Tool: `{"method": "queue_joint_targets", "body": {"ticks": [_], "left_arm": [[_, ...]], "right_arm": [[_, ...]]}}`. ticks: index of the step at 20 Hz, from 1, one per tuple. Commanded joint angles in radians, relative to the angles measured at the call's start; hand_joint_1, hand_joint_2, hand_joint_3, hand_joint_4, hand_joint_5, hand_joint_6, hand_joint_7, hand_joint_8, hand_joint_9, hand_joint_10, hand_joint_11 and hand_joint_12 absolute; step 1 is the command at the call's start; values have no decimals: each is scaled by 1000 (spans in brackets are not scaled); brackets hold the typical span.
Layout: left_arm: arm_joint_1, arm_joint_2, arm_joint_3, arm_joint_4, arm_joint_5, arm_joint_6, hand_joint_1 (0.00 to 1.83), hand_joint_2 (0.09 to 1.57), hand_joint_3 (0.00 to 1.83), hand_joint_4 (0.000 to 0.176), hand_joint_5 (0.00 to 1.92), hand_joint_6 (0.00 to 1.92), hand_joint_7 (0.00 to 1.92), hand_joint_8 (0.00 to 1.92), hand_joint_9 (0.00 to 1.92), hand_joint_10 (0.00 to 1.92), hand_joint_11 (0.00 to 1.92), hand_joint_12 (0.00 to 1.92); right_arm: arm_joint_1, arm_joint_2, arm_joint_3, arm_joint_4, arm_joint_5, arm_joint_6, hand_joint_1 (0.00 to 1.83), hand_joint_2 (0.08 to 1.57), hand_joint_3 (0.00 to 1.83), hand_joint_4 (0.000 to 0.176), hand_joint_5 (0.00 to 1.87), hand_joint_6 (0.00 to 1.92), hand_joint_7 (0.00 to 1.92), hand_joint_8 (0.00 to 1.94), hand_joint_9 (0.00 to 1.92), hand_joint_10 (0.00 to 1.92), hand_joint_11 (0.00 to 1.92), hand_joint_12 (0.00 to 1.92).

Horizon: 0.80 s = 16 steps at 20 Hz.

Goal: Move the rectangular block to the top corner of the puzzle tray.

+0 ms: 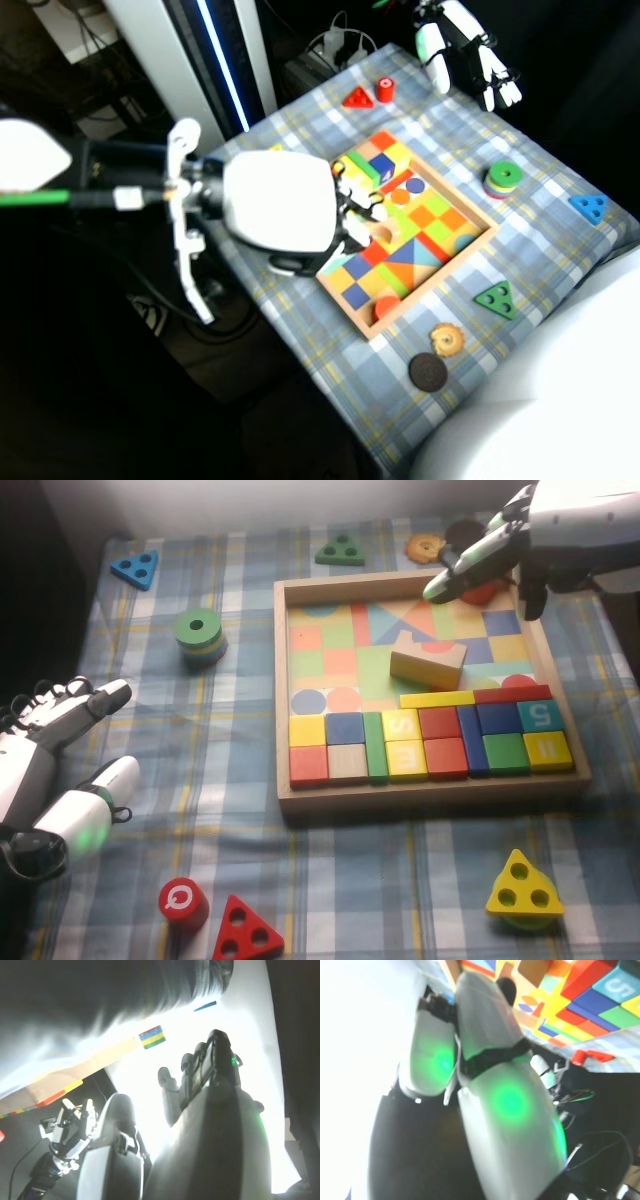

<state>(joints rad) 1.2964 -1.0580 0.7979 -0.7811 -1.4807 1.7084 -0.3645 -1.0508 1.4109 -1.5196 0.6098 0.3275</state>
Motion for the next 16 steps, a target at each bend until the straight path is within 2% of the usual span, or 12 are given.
{"method": "queue_joint_targets", "body": {"ticks": [1, 3, 5, 6, 7, 9, 11, 12, 13, 14, 16], "left_arm": [[-8, 0, 8, 46, -104, -3, 633, 1402, 2, 66, 427, 2, 175, 0, 53, 3, 0, 0], [-8, 1, 9, 49, -97, -3, 622, 1404, 3, 61, 432, 5, 178, 1, 58, 4, 0, 0], [-8, 1, 10, 49, -90, -3, 672, 1397, 0, 42, 446, 7, 187, 4, 59, 4, 0, 0], [-8, 2, 11, 49, -87, -3, 696, 1392, 0, 46, 445, 5, 190, 3, 63, 5, 0, 0], [-8, 3, 10, 49, -87, -3, 672, 1395, 0, 59, 435, 1, 176, 2, 52, 2, 0, 0], [-9, 3, 11, 49, -87, -3, 653, 1398, 1, 73, 431, 0, 169, 0, 46, 1, 0, 0], [-9, 3, 10, 49, -87, -3, 661, 1397, 0, 59, 440, 4, 176, 3, 48, 2, 0, 0], [-9, 3, 10, 49, -87, -3, 661, 1395, 0, 63, 438, 3, 173, 2, 41, 0, 0, 0], [-9, 3, 10, 49, -87, -3, 685, 1390, 0, 54, 443, 3, 174, 1, 37, 0, 0, 0], [-9, 4, 10, 49, -87, -3, 681, 1393, 0, 59, 440, 1, 177, 2, 41, 2, 0, 0], [-9, 4, 11, 51, -85, -3, 644, 1401, 3, 50, 430, 2, 168, 2, 28, 0, 0, 0]], "right_arm": [[17, -3, 10, 4, 23, 29, 1770, 1105, 0, 0, 546, 11, 1410, 1941, 1583, 1921, 1634, 1921], [25, -5, 14, -65, 24, 89, 1727, 1128, 8, 0, 507, 2, 1367, 1941, 1551, 1921, 1607, 1921], [34, -5, 14, -136, 26, 132, 1725, 1122, 4, 0, 529, 12, 1341, 1941, 1537, 1921, 1589, 1921], [40, -5, 14, -172, 26, 156, 1700, 1118, 2, 0, 558, 21, 1337, 1941, 1533, 1921, 1591, 1921], [42, -5, 14, -185, 26, 164, 1729, 1121, 3, 0, 552, 15, 1338, 1941, 1528, 1921, 1593, 1921], [42, -15, 21, -206, 24, 167, 1715, 1121, 3, 0, 570, 13, 1332, 1941, 1519, 1921, 1575, 1921], [42, -37, 38, -217, 25, 173, 1715, 1116, 0, 0, 595, 11, 1332, 1941, 1529, 1921, 1567, 1921], [42, -37, 37, -218, 25, 174, 1740, 1102, 0, 0, 584, 4, 1387, 1941, 1579, 1921, 1618, 1921], [42, -37, 38, -226, 26, 174, 1695, 1125, 5, 0, 574, 1, 1394, 1941, 1580, 1921, 1618, 1921], [42, -38, 40, -234, 26, 174, 1665, 1136, 10, 0, 591, 7, 1386, 1941, 1571, 1921, 1612, 1921], [42, -43, 42, -238, 26, 174, 1566, 1167, 23, 0, 597, 4, 1343, 1941, 1528, 1921, 1564, 1921]]}}
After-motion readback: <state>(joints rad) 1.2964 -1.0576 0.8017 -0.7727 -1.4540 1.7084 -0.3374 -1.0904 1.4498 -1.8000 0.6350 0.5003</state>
